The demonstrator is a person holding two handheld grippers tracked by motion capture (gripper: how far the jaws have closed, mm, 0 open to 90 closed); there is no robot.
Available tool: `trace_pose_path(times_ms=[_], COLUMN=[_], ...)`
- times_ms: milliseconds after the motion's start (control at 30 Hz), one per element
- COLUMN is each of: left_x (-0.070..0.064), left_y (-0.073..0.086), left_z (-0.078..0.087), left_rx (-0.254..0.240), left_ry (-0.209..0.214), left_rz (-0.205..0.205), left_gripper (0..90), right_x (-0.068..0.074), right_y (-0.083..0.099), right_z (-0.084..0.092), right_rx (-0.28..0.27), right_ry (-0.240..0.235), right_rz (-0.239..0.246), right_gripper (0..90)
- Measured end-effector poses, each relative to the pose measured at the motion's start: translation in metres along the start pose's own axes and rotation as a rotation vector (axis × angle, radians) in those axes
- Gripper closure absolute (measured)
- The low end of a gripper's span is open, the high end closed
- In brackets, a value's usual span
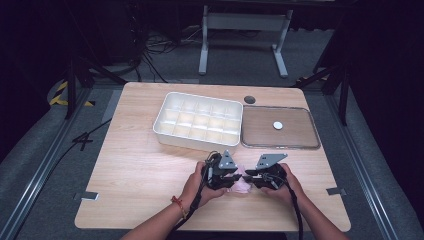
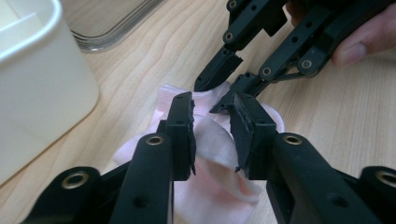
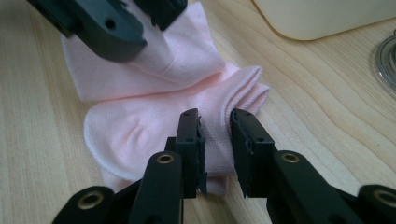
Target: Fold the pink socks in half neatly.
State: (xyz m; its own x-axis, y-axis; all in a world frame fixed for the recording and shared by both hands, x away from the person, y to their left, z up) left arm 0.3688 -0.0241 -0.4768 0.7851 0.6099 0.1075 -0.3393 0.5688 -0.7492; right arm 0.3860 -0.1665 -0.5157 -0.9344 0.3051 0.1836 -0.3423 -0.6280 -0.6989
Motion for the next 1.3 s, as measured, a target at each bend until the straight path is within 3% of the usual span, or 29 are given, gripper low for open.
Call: trace_pose_path(times_ms=[133, 233, 333, 400, 533, 867, 1033, 1167, 1300], left_x=[0.009, 0.016, 0.022, 0.020, 0.010, 0.001, 0.001, 0.002, 0.001], left_y=[-0.003, 0.001, 0.014, 0.026, 0.041, 0.050, 0.051, 0.052, 0.052], left_z=[0.016, 0.028, 0.032, 0.029, 0.018, 0.002, 0.001, 0.000, 0.000], left_rx=[-0.039, -0.056, -0.013, 0.026, 0.051, 0.072, 0.067, 0.071, 0.067], left_ry=[-0.002, 0.006, 0.007, 0.024, 0.052, 0.066, 0.066, 0.067, 0.065], left_rz=[0.016, -0.010, -0.052, -0.071, -0.113, -0.125, -0.118, -0.115, -0.103], left_gripper=[66.9, 67.2, 72.5, 76.9, 80.2, 79.8, 79.3, 79.2, 79.0], right_x=[0.000, 0.000, -0.001, -0.001, 0.000, 0.000, 0.001, 0.015, 0.033], right_y=[0.000, 0.000, 0.001, 0.001, 0.000, 0.000, -0.010, -0.026, -0.036], right_z=[0.000, 0.000, 0.000, 0.000, 0.000, 0.003, 0.019, 0.026, 0.019], right_rx=[-0.001, -0.006, -0.008, -0.006, -0.007, -0.007, -0.087, -0.154, -0.150], right_ry=[0.000, -0.004, -0.005, -0.003, -0.003, 0.010, 0.036, 0.030, 0.005], right_rz=[-0.002, -0.008, -0.007, -0.007, -0.009, -0.009, -0.004, 0.041, 0.107], right_gripper=[73.7, 73.8, 73.8, 73.9, 73.8, 70.0, 71.5, 76.0, 80.4])
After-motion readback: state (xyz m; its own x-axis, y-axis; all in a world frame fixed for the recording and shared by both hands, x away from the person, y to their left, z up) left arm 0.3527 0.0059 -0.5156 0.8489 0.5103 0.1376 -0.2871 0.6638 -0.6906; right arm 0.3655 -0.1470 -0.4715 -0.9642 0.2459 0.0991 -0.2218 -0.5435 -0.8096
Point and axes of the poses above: each handheld gripper's, and its own axes: z roughly backward along the jaws, y roughly out of its underside, x roughly to its left, the point moved 6 cm from there along -z, roughly forward along the jaws, and after that the axes turned 14 degrees about -y, right-handed, at the moved point
